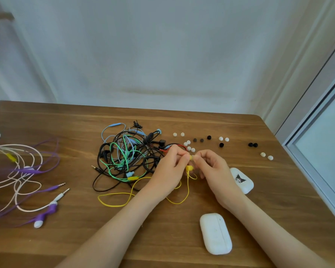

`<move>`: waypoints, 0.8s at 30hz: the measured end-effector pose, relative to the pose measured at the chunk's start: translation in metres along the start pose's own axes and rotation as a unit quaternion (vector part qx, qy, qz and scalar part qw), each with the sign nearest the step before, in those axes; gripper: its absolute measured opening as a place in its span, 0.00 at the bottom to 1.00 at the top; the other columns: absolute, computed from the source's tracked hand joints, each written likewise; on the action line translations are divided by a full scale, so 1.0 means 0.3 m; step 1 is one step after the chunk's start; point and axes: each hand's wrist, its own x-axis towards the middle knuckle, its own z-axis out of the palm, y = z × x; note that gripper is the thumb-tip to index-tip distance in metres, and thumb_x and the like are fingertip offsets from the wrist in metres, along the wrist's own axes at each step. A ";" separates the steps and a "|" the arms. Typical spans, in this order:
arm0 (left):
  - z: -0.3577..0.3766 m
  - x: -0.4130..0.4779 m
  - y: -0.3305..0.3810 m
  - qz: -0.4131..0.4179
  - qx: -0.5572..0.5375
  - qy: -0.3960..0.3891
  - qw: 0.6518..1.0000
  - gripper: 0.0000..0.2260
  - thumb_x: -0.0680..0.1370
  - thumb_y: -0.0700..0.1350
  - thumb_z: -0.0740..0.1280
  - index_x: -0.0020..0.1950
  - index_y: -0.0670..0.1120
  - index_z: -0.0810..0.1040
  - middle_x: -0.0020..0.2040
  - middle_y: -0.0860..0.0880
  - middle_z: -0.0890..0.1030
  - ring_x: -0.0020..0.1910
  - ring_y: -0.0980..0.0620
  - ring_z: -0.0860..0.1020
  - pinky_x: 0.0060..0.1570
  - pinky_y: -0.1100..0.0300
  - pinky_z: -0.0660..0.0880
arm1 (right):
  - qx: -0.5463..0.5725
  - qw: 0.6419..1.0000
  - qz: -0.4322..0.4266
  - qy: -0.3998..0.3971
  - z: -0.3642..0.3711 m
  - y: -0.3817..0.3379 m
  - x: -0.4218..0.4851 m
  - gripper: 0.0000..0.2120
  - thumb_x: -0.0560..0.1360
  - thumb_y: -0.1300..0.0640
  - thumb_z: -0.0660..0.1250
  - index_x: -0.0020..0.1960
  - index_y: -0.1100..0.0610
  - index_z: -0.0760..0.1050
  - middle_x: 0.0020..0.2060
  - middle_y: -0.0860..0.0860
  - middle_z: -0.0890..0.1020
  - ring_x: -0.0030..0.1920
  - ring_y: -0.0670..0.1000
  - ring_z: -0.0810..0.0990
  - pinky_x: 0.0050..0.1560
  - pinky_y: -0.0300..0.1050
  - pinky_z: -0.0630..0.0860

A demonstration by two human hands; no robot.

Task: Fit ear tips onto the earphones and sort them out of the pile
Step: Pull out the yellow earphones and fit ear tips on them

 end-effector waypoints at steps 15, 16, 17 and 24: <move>-0.011 0.004 0.032 -0.057 -0.265 -0.027 0.962 0.09 0.83 0.38 0.57 0.56 0.40 0.76 0.36 0.48 0.80 0.36 0.52 0.76 0.41 0.58 0.75 | 0.046 0.998 -0.039 -0.004 -0.014 0.016 0.017 0.06 0.79 0.61 0.63 0.46 0.53 0.75 0.37 0.50 0.79 0.38 0.48 0.75 0.37 0.44 0.72; -0.014 0.003 0.034 -0.052 -0.271 -0.027 0.961 0.10 0.83 0.37 0.56 0.56 0.40 0.76 0.36 0.47 0.80 0.35 0.52 0.76 0.40 0.59 0.75 | 0.018 0.998 -0.058 0.015 -0.014 0.019 0.020 0.07 0.78 0.62 0.63 0.46 0.51 0.75 0.38 0.48 0.79 0.39 0.48 0.75 0.39 0.45 0.73; -0.017 0.002 0.035 -0.048 -0.277 -0.026 0.959 0.10 0.83 0.37 0.56 0.55 0.40 0.77 0.36 0.47 0.80 0.35 0.52 0.76 0.39 0.60 0.75 | -0.025 0.996 -0.082 0.037 -0.017 0.022 0.023 0.08 0.78 0.63 0.63 0.46 0.50 0.74 0.39 0.47 0.78 0.40 0.48 0.75 0.41 0.46 0.74; -0.030 -0.001 0.053 -0.026 -0.323 -0.002 0.946 0.04 0.76 0.43 0.65 0.48 0.43 0.76 0.32 0.50 0.78 0.31 0.55 0.74 0.34 0.65 0.74 | -0.417 0.880 -0.228 0.018 -0.038 0.084 0.032 0.10 0.72 0.67 0.65 0.53 0.61 0.76 0.45 0.52 0.74 0.46 0.51 0.71 0.47 0.45 0.71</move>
